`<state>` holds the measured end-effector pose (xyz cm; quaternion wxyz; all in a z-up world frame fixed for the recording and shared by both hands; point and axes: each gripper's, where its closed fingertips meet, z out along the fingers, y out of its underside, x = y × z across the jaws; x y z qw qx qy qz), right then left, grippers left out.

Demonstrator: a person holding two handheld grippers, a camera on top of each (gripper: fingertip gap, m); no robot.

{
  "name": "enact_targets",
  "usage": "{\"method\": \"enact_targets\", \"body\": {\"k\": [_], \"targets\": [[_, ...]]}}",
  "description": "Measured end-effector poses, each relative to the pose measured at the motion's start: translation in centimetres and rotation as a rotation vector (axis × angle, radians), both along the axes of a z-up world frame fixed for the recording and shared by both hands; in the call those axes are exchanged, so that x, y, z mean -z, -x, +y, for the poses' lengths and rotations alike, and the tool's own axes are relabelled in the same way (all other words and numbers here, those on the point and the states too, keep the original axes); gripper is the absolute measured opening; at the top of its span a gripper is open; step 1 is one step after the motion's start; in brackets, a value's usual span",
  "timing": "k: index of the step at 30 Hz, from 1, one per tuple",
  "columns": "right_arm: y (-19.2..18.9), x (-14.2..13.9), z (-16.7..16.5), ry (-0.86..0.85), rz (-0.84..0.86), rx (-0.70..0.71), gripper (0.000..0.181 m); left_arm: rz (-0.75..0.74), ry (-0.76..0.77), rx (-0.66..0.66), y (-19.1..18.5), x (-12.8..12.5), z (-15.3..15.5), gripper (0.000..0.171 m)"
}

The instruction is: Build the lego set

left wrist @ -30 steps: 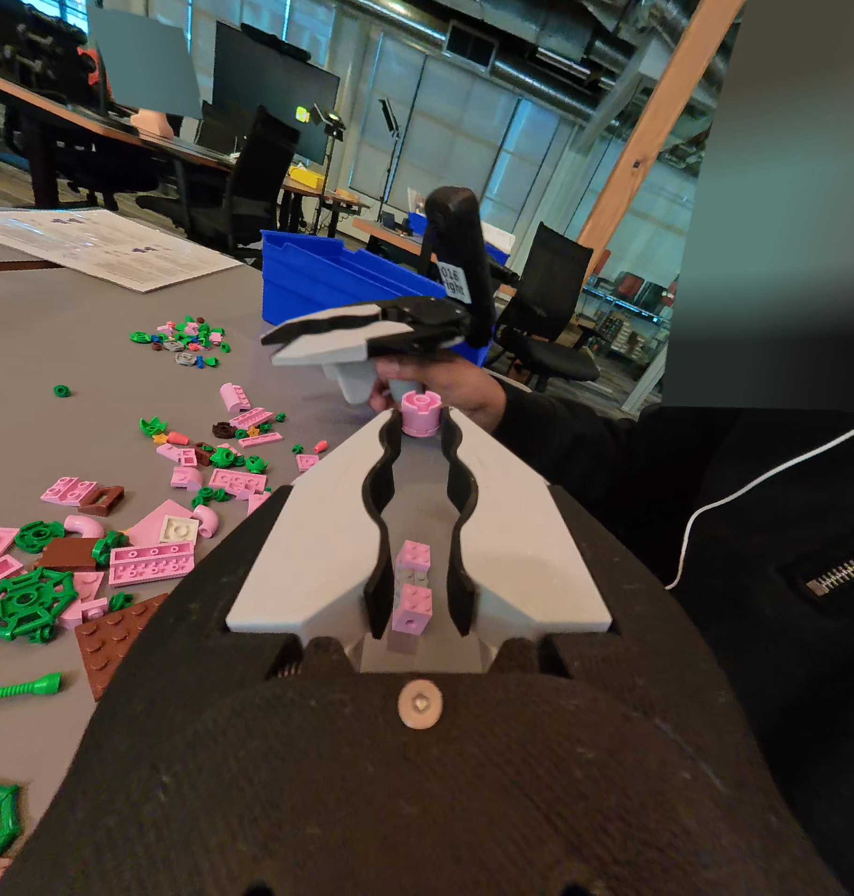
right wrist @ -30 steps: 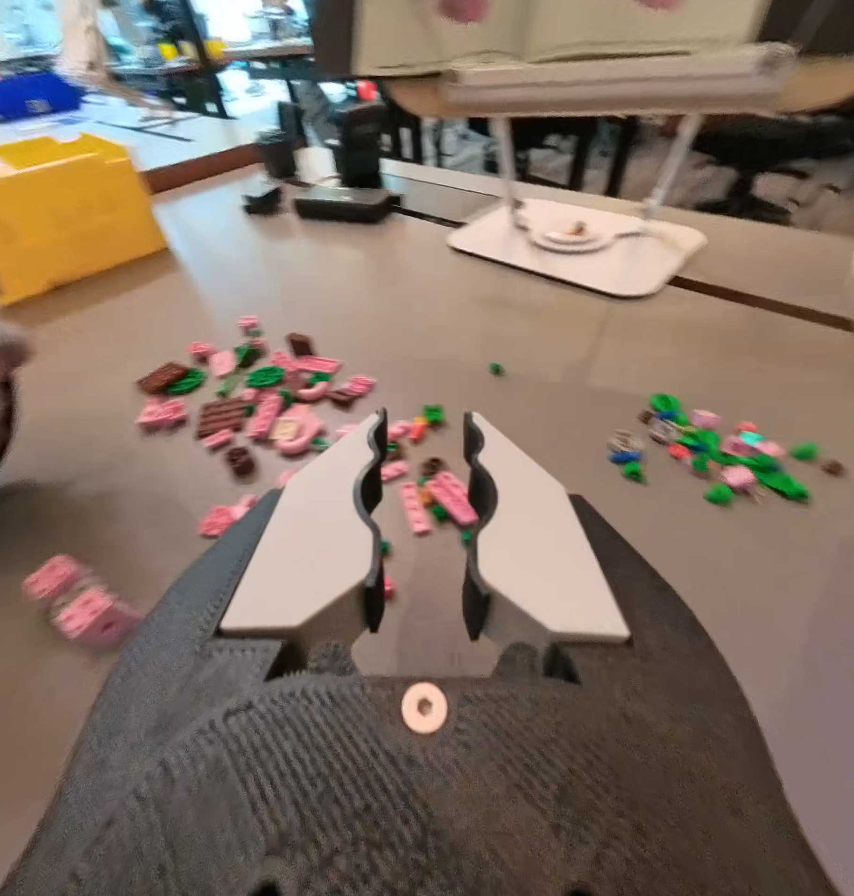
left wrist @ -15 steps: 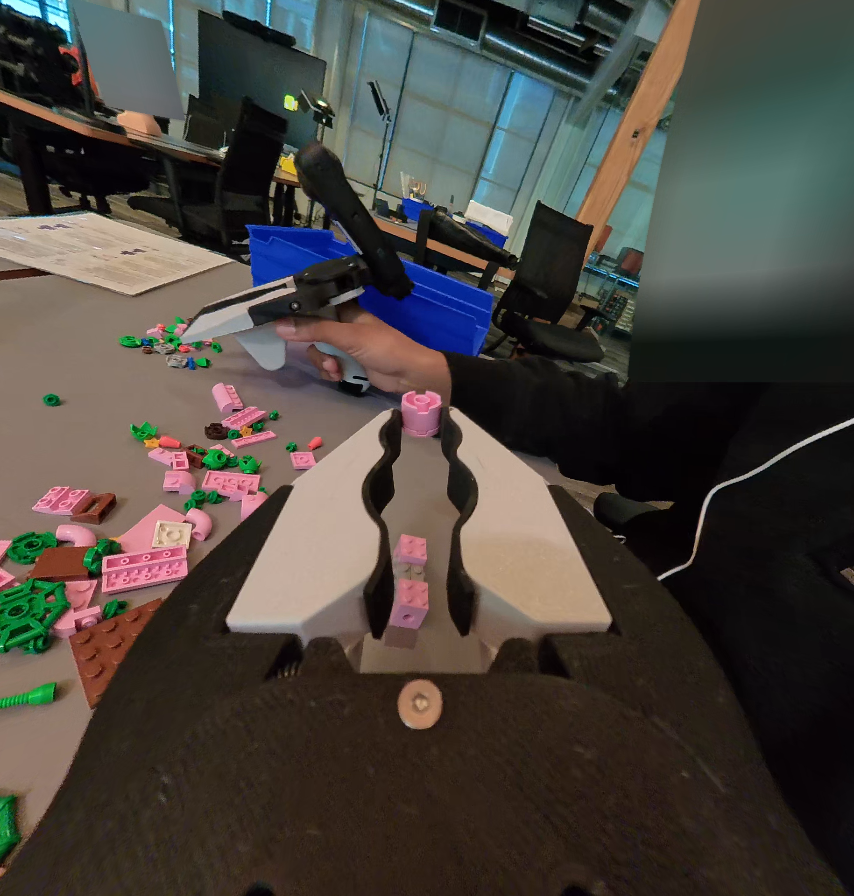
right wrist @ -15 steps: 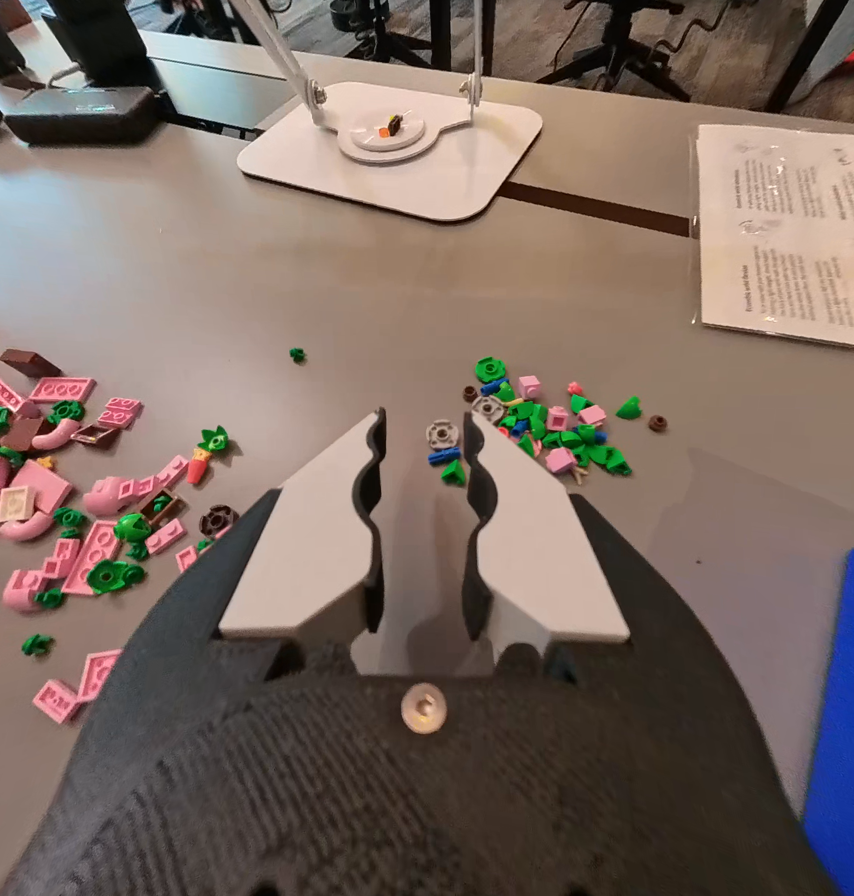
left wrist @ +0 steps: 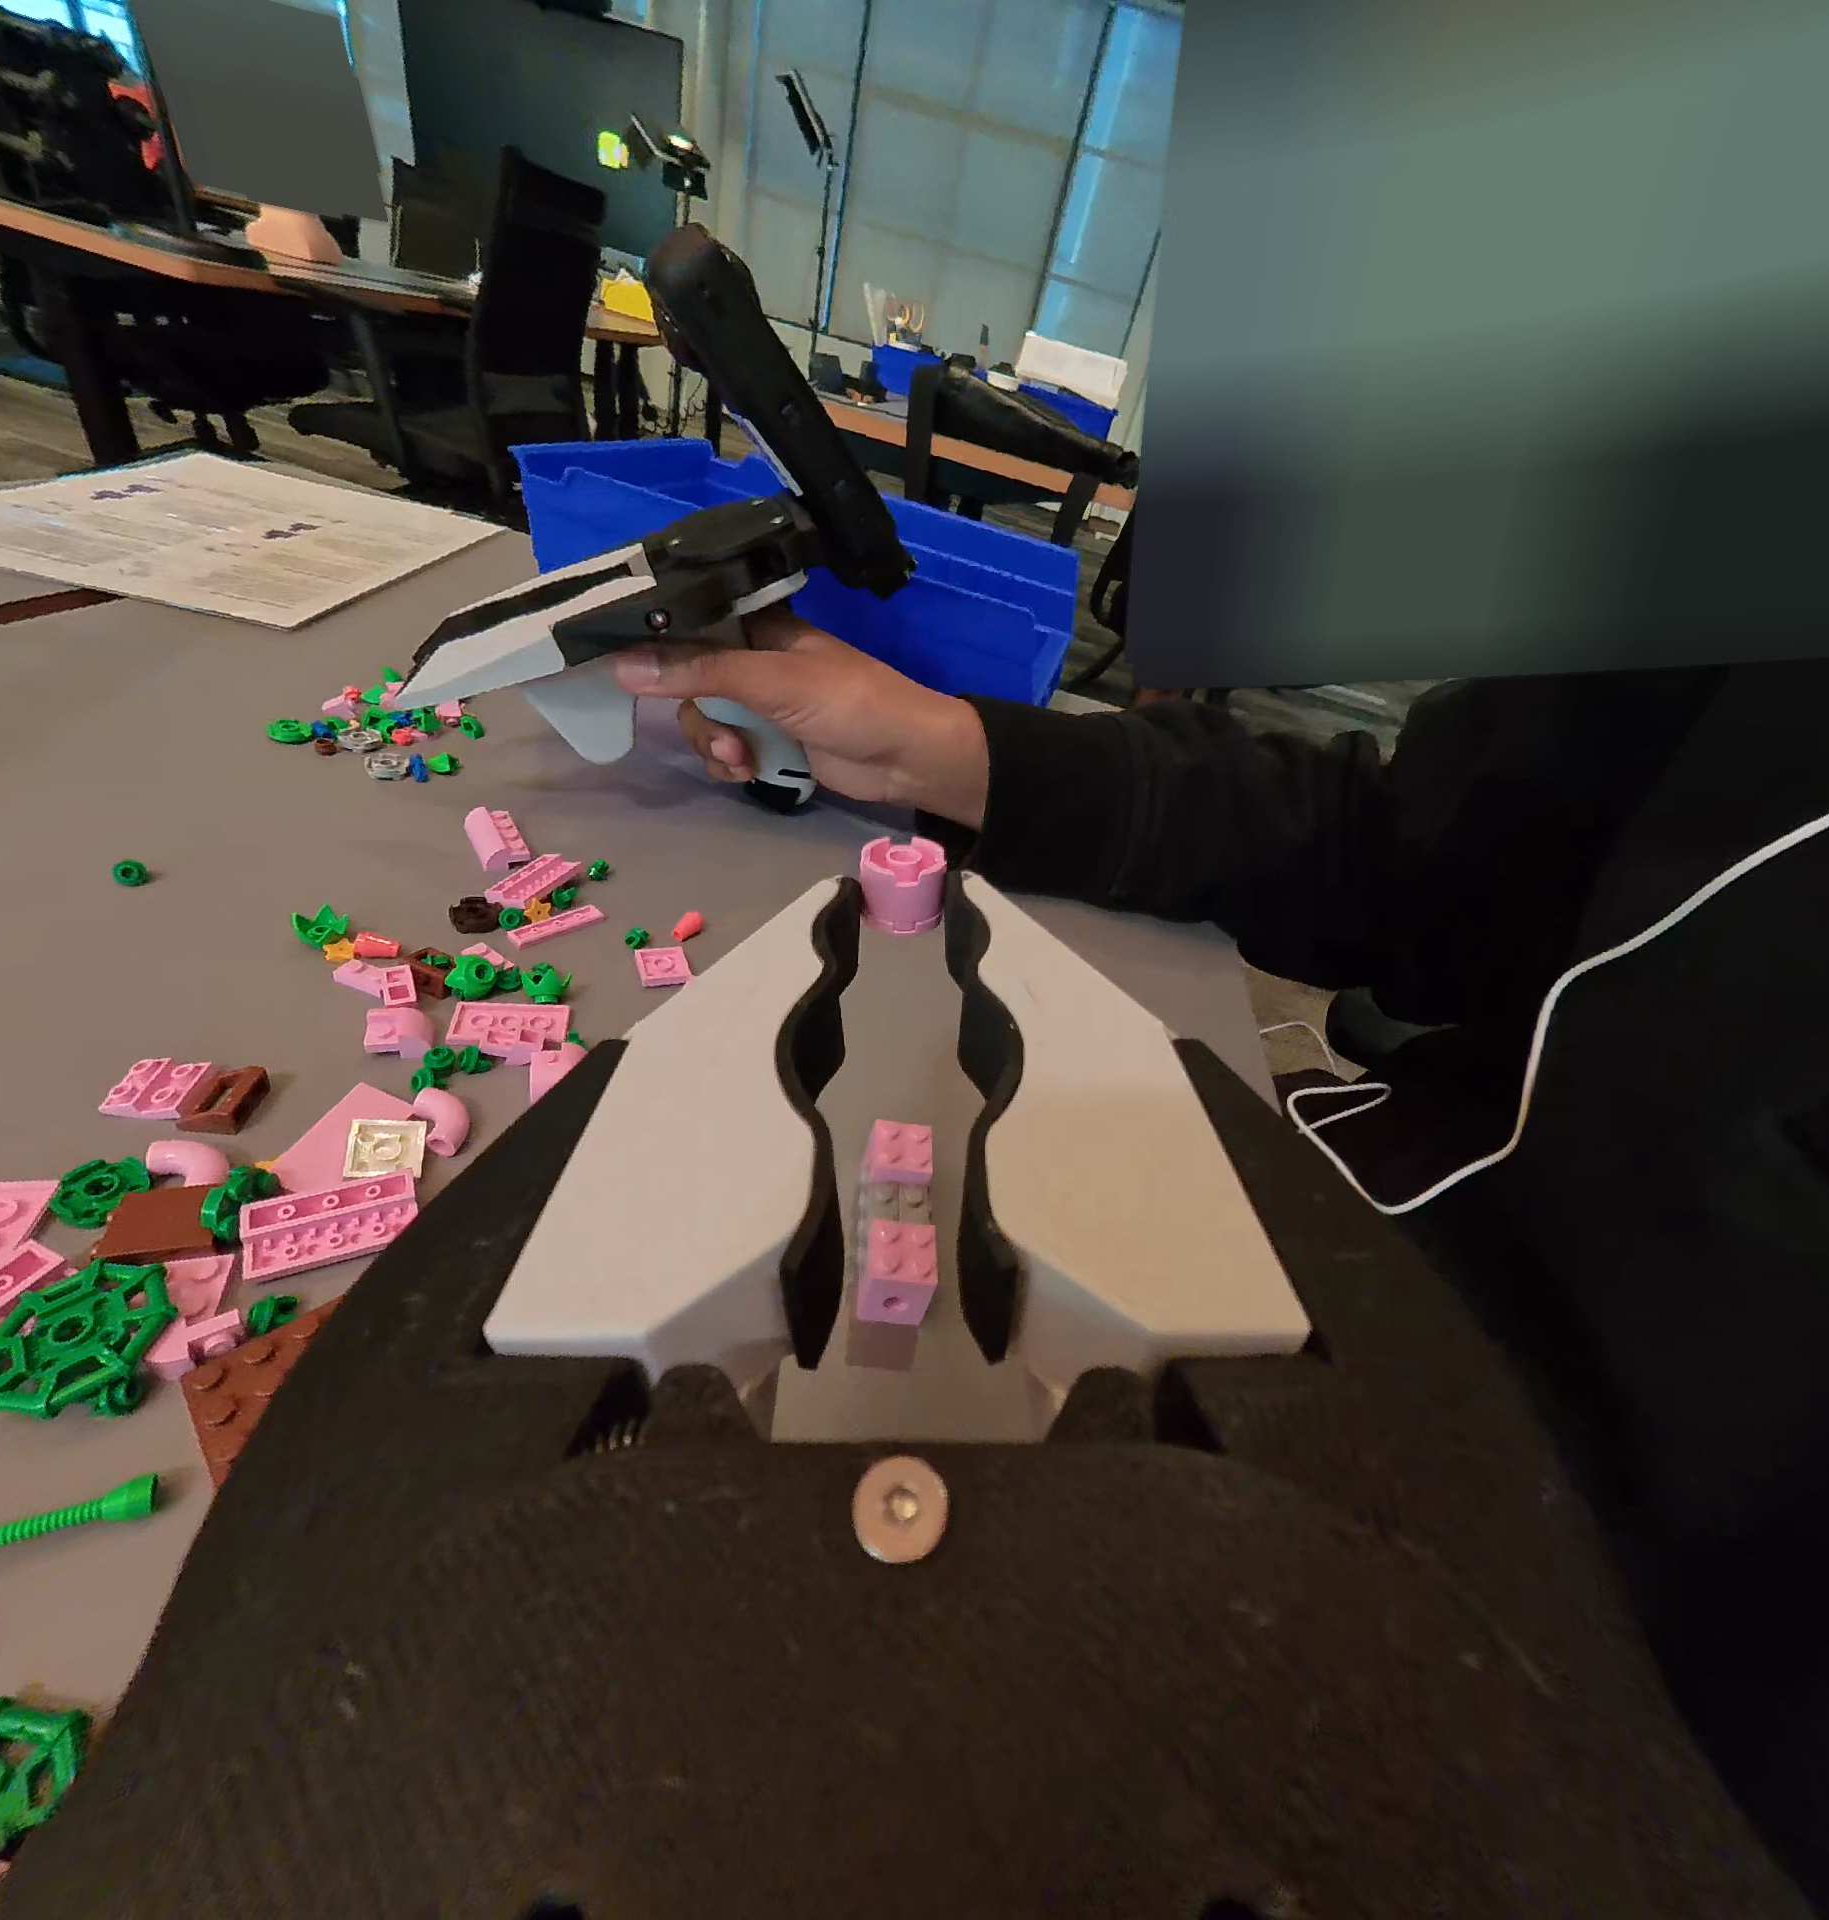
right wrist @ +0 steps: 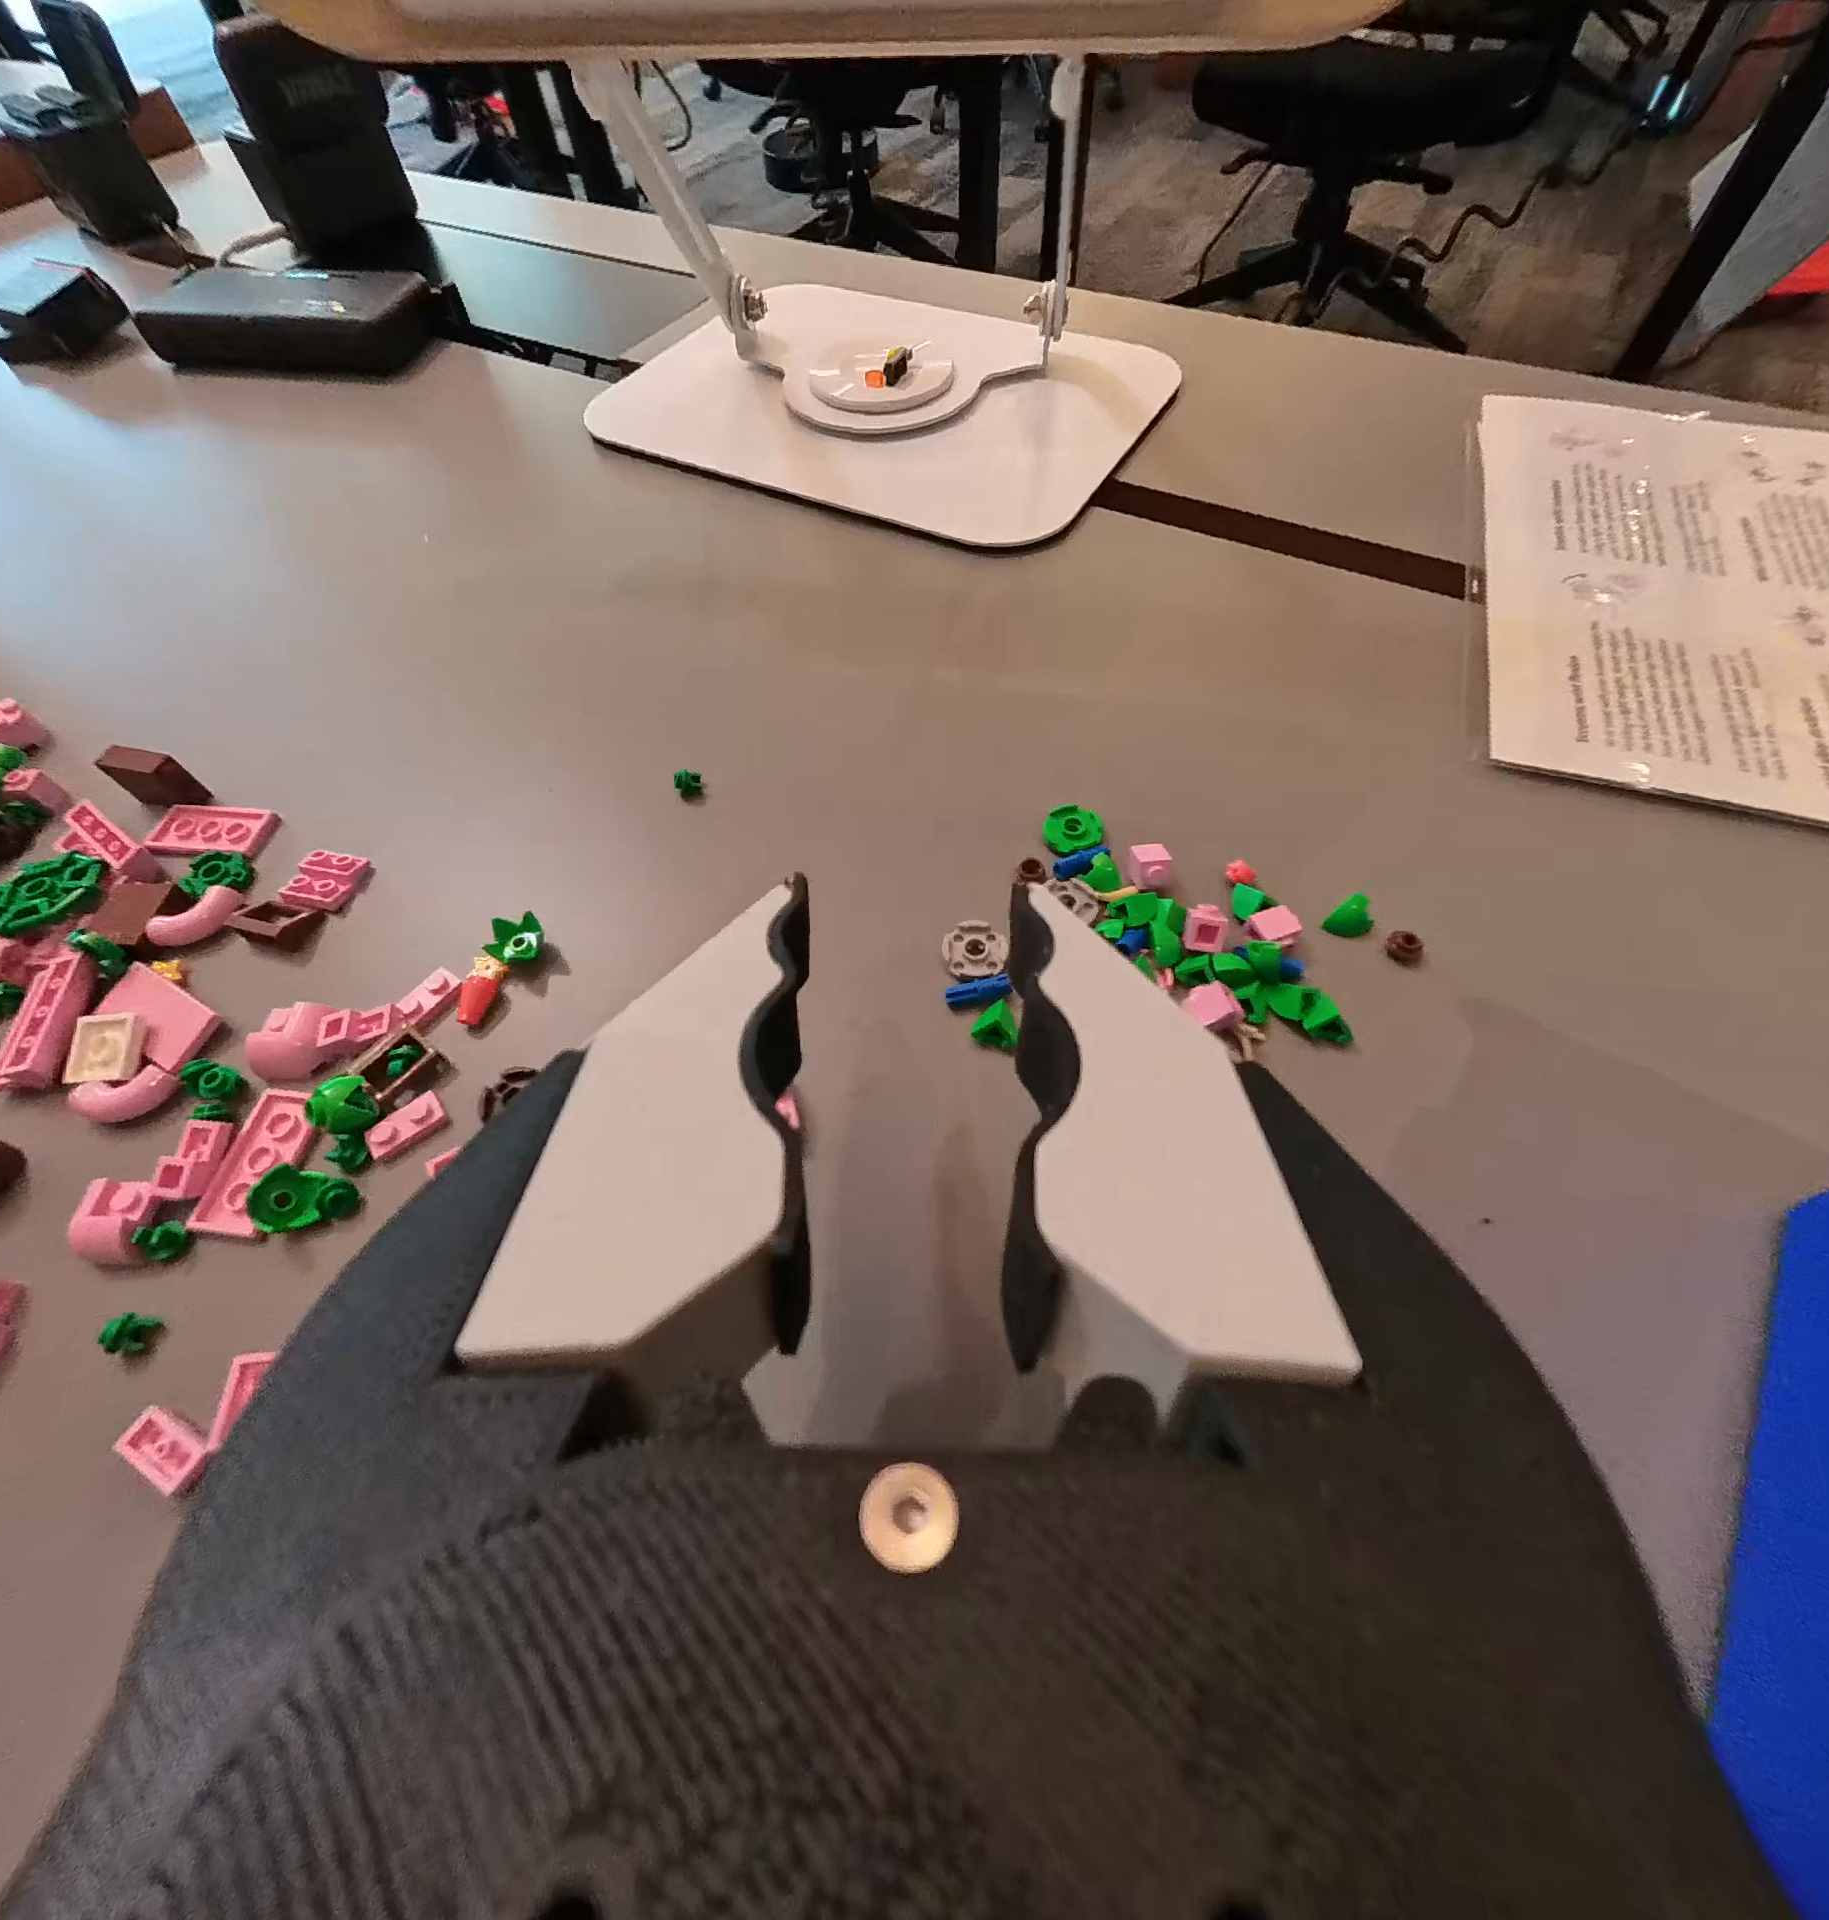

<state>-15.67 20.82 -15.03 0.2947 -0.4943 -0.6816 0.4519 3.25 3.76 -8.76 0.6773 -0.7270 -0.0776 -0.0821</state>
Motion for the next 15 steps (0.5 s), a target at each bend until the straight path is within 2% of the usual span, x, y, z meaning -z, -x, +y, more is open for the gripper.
{"method": "enact_targets", "body": {"k": [9,15], "targets": [[-0.33,0.31,-0.37,-0.023,-0.01,-0.018,0.039,0.089,0.047,-0.043,0.11,0.46,0.13,0.014],[-0.38,0.09,-0.28,-0.007,-0.002,-0.018,0.039,0.196,0.03,-0.104,0.32,-0.34,-0.29,0.013]]}}
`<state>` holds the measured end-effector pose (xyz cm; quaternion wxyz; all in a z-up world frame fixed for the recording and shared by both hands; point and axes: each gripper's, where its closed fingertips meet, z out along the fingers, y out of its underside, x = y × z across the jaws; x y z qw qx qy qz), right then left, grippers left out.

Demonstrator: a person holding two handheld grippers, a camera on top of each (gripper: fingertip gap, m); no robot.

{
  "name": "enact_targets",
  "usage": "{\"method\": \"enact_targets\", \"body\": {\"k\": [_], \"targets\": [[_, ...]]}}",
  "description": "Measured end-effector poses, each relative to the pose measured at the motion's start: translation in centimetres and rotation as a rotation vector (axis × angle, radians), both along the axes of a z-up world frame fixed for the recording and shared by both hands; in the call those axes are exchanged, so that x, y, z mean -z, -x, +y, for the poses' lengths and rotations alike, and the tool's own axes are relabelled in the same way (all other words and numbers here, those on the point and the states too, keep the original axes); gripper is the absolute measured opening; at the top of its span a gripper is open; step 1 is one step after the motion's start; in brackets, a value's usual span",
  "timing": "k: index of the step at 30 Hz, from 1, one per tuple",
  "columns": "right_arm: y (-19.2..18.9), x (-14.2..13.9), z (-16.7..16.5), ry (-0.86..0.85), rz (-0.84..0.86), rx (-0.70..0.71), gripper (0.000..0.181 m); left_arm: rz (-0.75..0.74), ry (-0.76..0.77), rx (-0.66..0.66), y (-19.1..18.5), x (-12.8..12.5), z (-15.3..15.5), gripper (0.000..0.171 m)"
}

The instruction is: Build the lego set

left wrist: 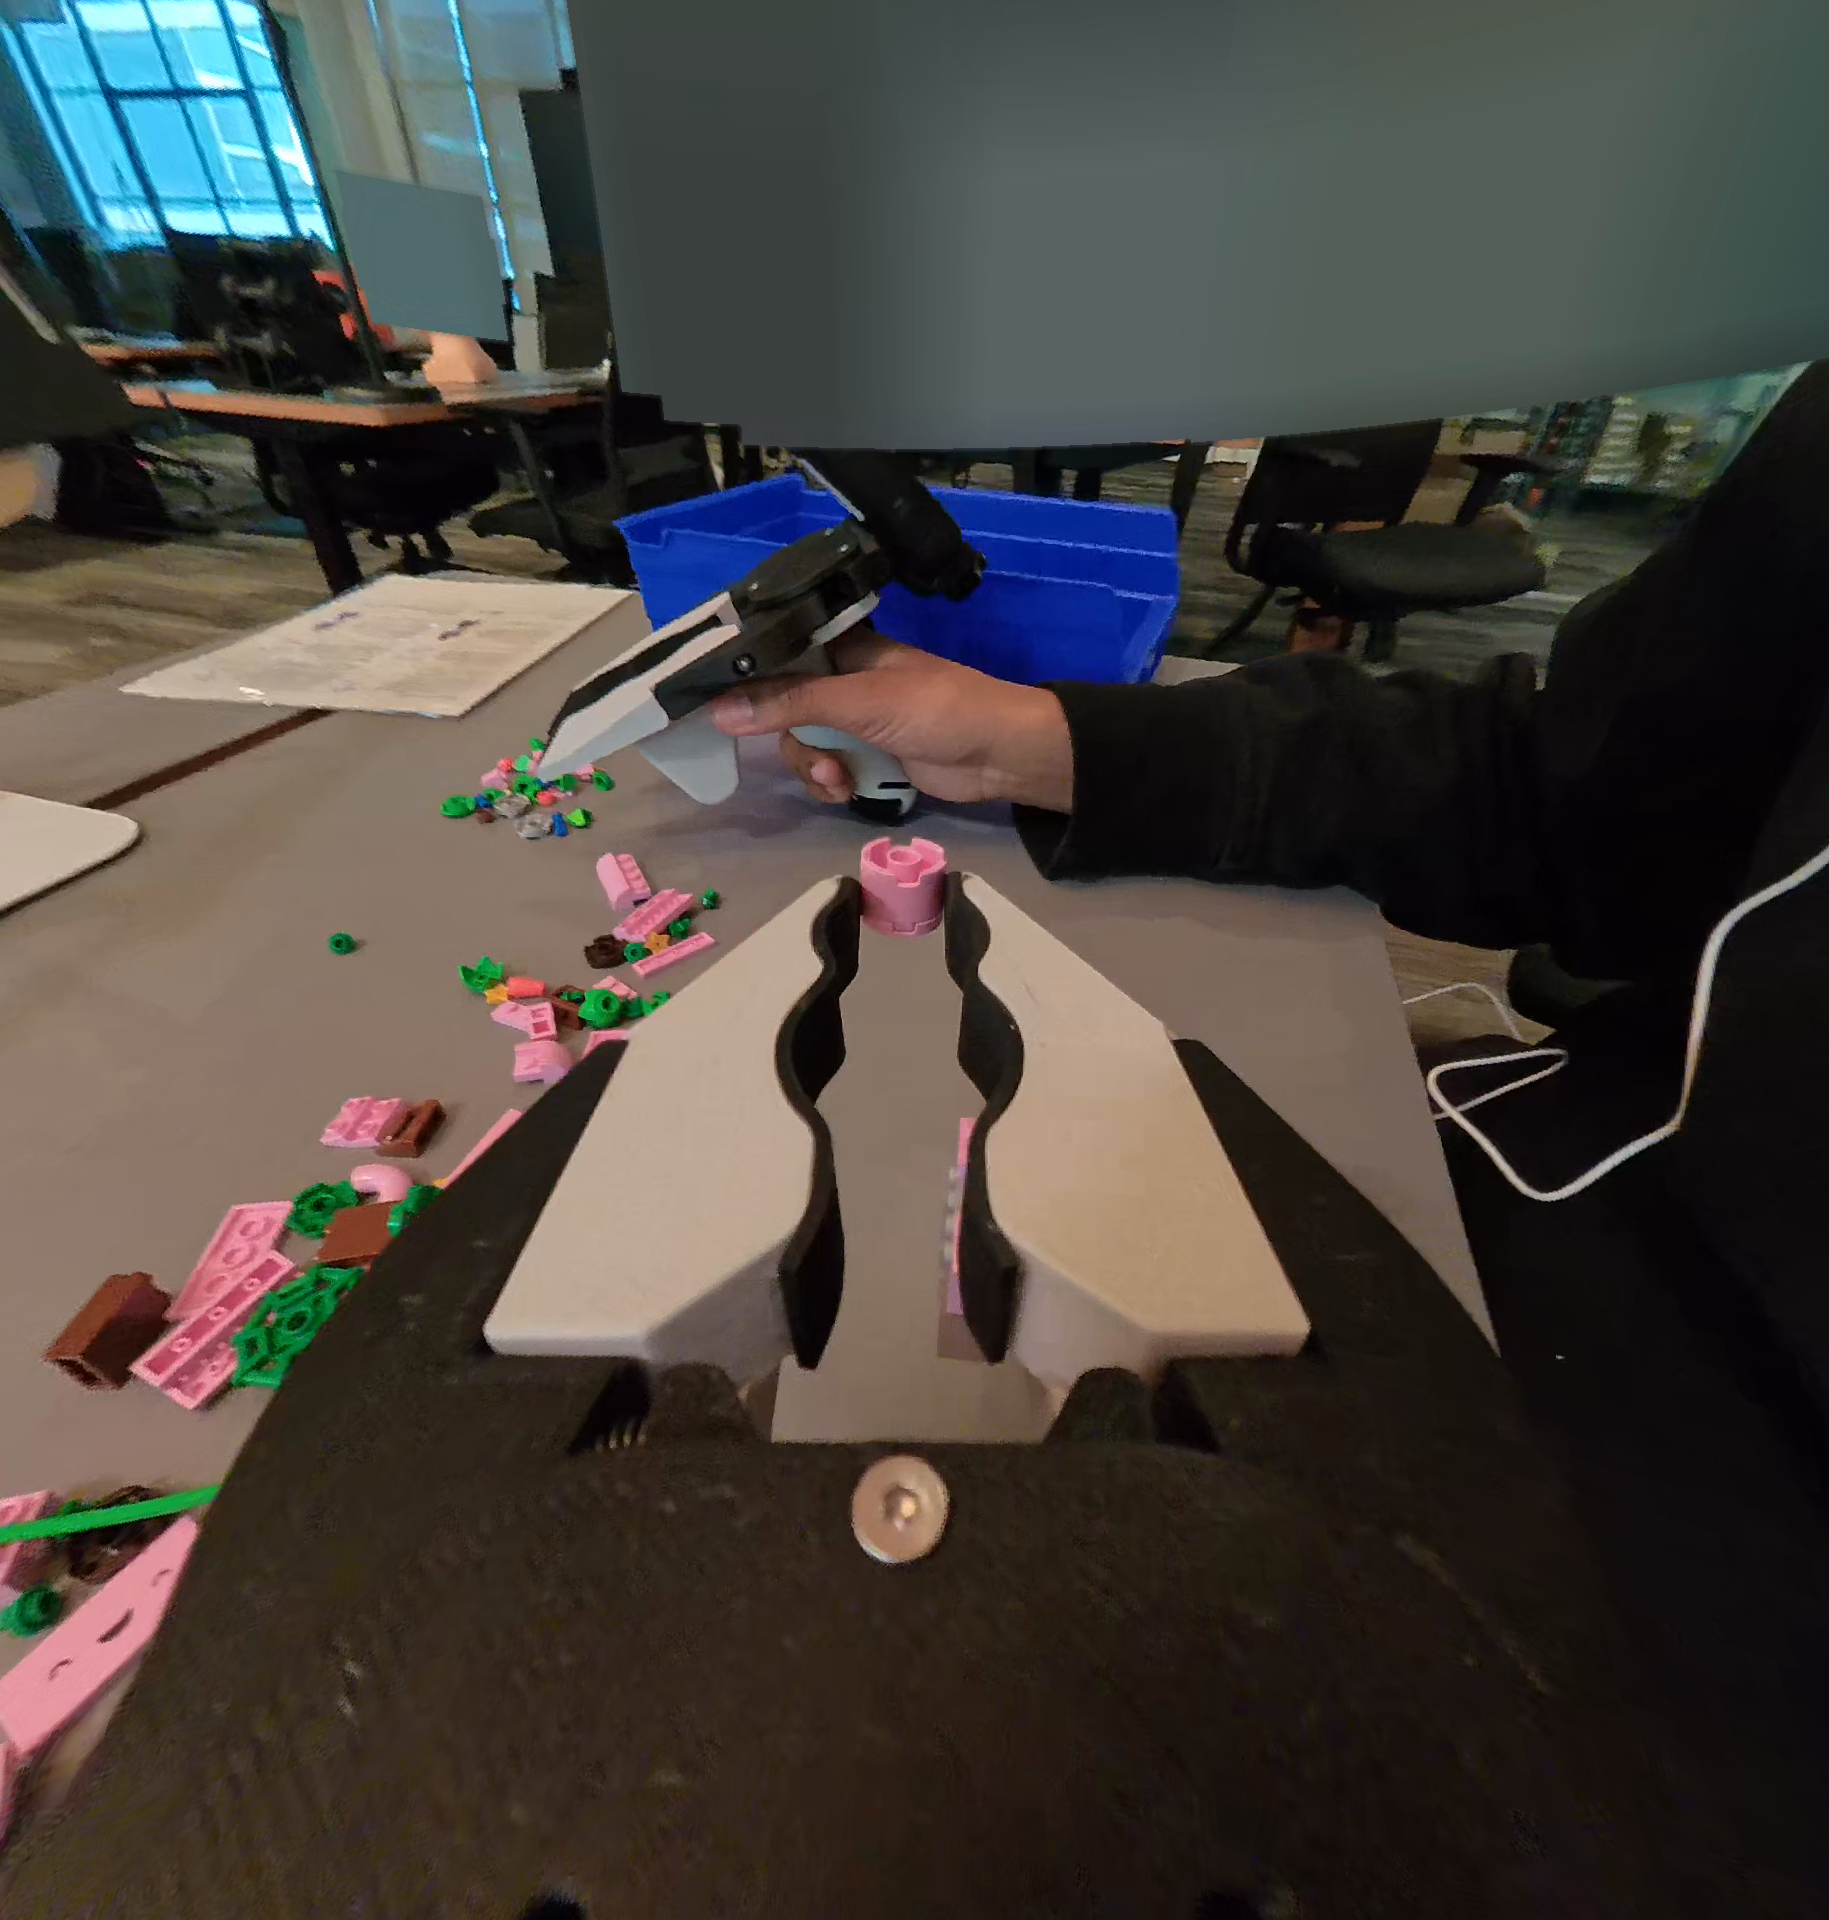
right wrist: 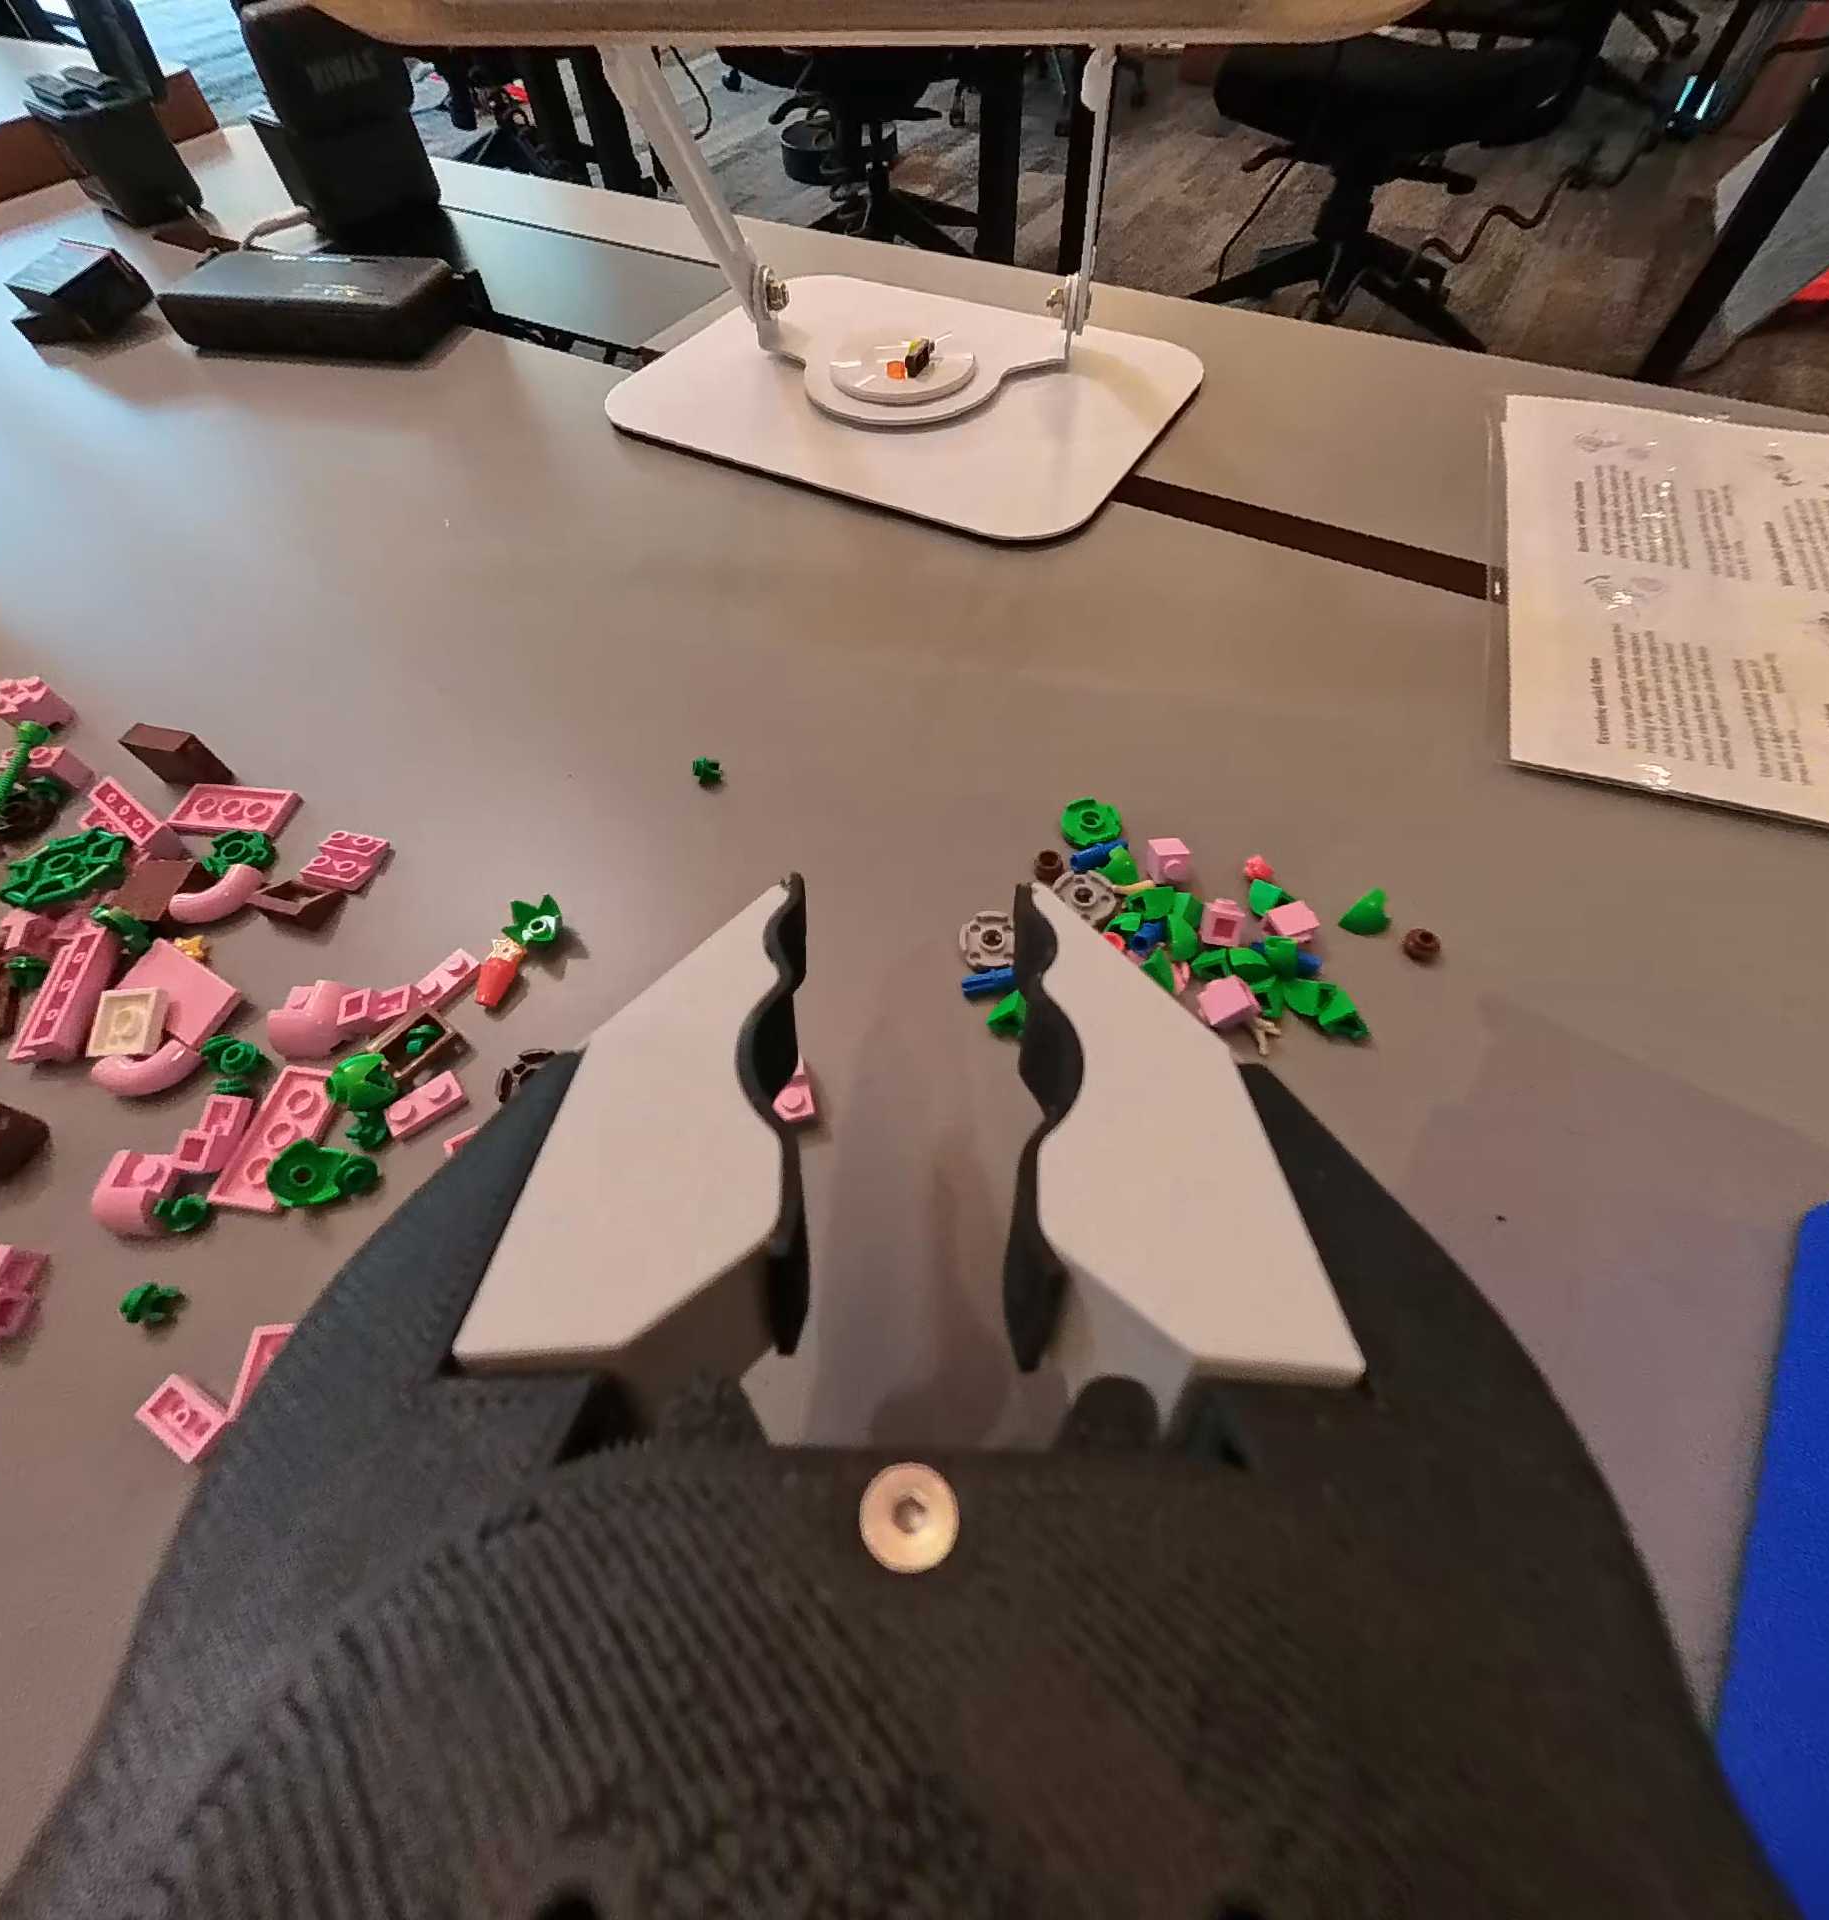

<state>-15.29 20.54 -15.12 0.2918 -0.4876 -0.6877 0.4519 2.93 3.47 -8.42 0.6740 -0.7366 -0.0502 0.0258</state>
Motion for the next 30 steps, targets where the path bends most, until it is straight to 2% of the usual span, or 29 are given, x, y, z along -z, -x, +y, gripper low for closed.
{"method": "enact_targets", "body": {"k": [13,24,30], "targets": [[-0.1,0.0,-0.2,-0.011,0.003,-0.01,0.039,0.195,-0.021,-0.079,-0.2,-1.2,-0.5,0.013],[-0.1,0.0,-0.2,-0.009,0.006,-0.009,0.039,0.209,-0.024,-0.082,-0.3,-1.3,-0.5,0.013],[-0.1,0.0,1.3,0.048,-0.019,0.049,0.036,0.173,0.004,-0.086,0.2,-0.6,-0.3,0.013]]}}
